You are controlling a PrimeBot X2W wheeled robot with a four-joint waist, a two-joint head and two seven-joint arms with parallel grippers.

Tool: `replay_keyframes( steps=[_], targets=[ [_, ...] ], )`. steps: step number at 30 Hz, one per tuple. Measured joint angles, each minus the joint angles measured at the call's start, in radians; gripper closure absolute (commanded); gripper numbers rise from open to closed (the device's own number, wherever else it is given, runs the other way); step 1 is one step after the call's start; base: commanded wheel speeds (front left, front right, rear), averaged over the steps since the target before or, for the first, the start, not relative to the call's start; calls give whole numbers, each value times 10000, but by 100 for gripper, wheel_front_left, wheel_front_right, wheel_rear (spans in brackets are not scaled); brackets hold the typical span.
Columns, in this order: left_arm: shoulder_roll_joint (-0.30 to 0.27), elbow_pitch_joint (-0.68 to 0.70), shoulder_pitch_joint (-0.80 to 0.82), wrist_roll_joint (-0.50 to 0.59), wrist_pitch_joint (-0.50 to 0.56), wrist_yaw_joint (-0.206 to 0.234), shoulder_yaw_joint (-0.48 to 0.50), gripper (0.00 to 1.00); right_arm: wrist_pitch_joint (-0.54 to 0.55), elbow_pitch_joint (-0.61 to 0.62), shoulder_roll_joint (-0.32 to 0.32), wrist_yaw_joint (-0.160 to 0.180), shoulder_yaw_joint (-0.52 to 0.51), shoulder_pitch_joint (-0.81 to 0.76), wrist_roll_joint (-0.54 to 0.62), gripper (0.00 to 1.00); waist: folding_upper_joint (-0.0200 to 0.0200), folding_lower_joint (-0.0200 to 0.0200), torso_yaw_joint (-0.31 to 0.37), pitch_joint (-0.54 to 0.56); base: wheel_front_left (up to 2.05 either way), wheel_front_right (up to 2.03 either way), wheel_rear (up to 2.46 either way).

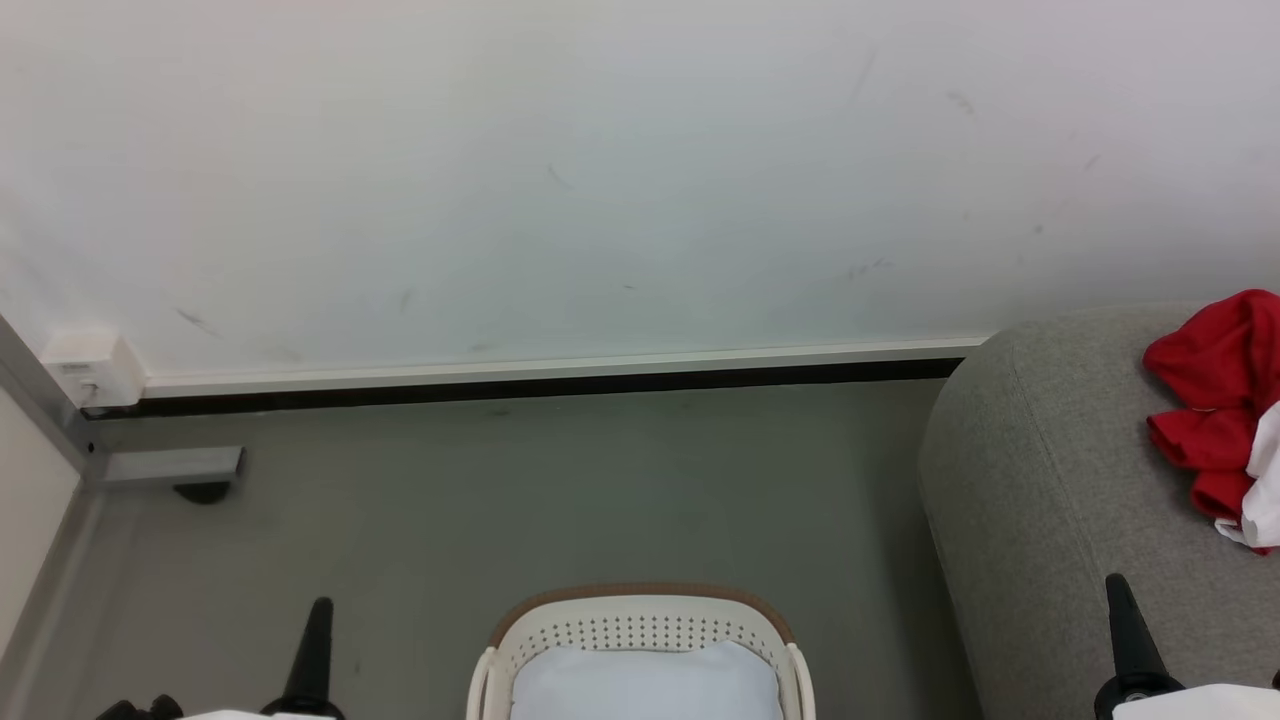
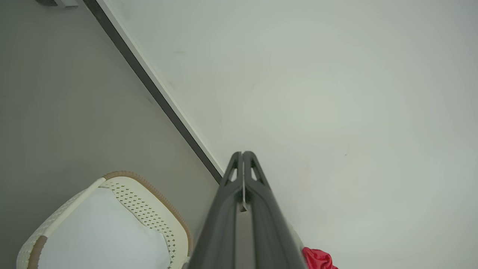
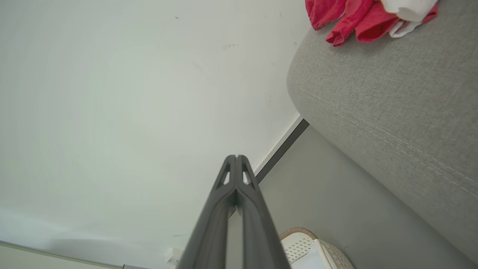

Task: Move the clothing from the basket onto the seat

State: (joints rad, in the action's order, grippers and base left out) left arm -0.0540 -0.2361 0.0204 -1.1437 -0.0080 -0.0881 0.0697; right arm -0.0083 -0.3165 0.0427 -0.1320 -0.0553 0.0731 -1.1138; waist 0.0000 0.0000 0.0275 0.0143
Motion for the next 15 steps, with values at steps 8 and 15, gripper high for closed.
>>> replay_keyframes(
  steps=[8, 15],
  targets=[
    [8, -17, 150, -750, 211, -65, 84, 100, 207, 125, 6, 0, -104, 44, -807, 100, 0, 0, -38, -24, 0, 0, 0],
    [15, -31, 244, -1381, 387, -132, 144, 100, 389, 232, 10, 0, -176, 70, -1469, 100, 0, 0, -71, -45, 0, 0, 0]
  ],
)
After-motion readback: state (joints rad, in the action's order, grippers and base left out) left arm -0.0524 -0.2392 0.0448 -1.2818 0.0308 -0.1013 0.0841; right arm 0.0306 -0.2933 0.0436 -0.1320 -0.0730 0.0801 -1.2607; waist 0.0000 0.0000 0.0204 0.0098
